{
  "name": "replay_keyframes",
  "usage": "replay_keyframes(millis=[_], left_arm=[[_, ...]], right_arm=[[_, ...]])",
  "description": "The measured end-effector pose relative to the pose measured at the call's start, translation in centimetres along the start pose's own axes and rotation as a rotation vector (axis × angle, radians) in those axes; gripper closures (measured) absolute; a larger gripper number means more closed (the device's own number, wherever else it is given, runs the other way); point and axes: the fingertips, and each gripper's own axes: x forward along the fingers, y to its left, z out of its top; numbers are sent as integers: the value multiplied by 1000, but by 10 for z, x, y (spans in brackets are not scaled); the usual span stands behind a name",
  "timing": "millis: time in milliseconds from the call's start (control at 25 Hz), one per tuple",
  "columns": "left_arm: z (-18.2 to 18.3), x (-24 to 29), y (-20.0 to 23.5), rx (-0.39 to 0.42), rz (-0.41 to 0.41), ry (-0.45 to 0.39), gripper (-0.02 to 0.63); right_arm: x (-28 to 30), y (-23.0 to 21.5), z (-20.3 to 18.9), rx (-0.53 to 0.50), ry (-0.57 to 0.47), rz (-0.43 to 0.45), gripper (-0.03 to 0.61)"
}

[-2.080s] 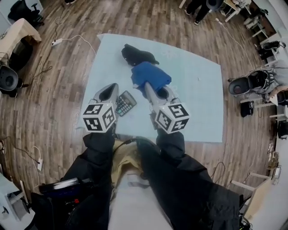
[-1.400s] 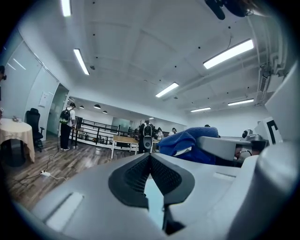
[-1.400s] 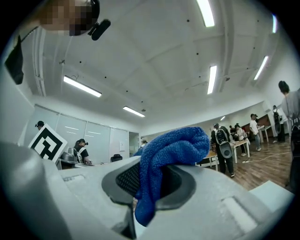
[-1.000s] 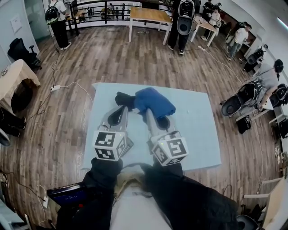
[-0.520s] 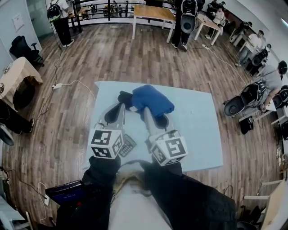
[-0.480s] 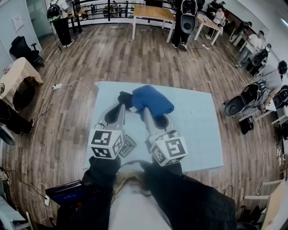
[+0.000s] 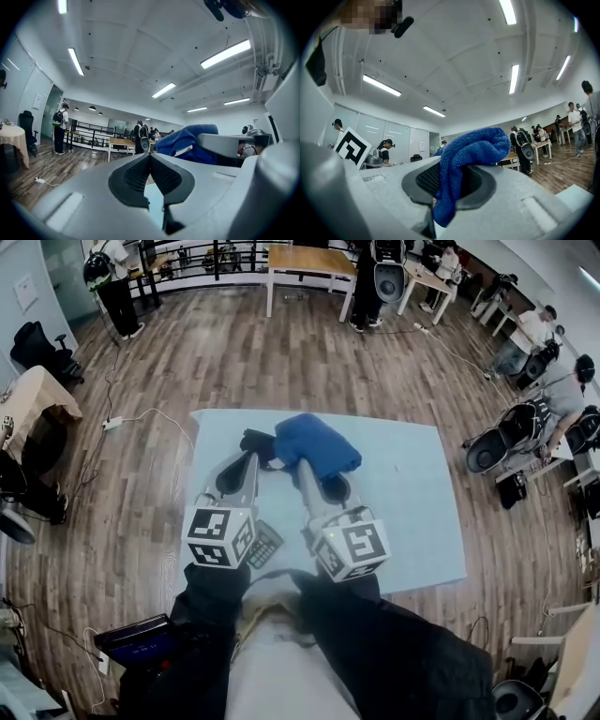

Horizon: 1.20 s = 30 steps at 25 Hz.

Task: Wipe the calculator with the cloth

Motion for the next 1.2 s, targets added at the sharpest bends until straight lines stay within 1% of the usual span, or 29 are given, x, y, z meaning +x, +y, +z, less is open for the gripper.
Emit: replay_keyframes(millis=[400, 800, 1200], left_arm=[[-3, 18, -4, -7, -42, 22, 611], [-9, 17, -1, -11, -33, 31, 611], [-10, 16, -2, -5, -34, 24, 611]], right_arm=[[7, -12, -3, -1, 14, -28, 520], [7, -6, -6, 5, 10, -15, 520], [5, -8, -8, 10, 6, -24, 520]])
